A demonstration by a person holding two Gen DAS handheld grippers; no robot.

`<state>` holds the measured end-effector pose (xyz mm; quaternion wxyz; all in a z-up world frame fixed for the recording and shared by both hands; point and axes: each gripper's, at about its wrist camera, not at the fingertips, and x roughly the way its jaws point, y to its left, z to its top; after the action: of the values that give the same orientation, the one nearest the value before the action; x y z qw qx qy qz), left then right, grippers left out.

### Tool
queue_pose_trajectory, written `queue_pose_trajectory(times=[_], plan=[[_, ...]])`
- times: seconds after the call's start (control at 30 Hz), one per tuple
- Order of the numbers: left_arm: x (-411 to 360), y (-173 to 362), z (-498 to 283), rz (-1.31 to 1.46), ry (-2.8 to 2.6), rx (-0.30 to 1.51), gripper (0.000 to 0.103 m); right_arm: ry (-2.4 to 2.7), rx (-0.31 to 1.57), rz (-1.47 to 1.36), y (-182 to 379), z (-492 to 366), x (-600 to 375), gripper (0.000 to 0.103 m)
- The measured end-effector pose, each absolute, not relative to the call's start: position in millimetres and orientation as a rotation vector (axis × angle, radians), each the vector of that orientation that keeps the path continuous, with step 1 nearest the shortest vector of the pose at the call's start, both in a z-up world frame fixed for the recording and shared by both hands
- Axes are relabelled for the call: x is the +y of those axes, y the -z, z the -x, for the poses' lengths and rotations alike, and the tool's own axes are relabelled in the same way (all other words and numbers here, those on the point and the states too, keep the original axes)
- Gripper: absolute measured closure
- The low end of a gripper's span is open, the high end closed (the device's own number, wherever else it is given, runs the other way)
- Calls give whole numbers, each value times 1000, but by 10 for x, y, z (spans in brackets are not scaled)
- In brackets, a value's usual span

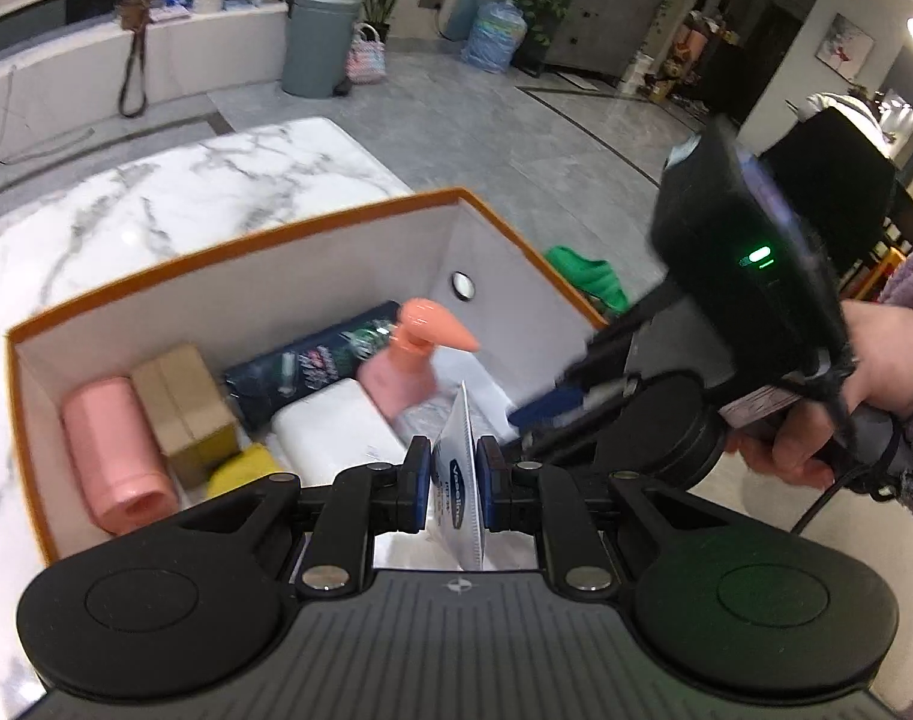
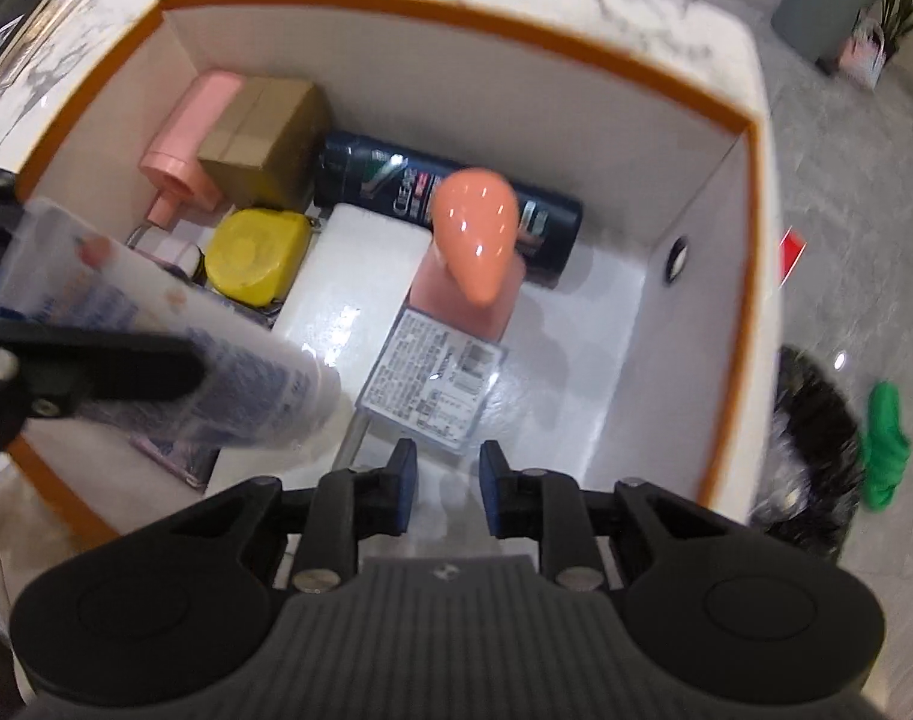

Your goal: Organize rigid objects

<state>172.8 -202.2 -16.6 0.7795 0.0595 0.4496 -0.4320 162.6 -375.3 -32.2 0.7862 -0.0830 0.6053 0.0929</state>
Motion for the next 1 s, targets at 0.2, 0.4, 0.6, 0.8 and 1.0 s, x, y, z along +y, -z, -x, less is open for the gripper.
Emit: queue_pose_trajectory(times=[0.2,0.4,0.6,0.8,1.0], plan=[[-2211,280,-1698,-105,946,1033,85,-183,1193,220,38,-1474,-3854,81],[-2467,415,-1602,-238,918,1037,85,-174,1191,203,41,-1432,-3940,81],[-2629,480,-1562,-296,920,1056,84,-184,1185,188,41,-1366,-3950,81],[-2597,398,-1508,-291,911,1051,67,-174,1169,183,-57,-1282,-4006,80],[-2433,87,-1341,-266,916,983,60,-149,1117,181,-315,-1109,-4055,74]])
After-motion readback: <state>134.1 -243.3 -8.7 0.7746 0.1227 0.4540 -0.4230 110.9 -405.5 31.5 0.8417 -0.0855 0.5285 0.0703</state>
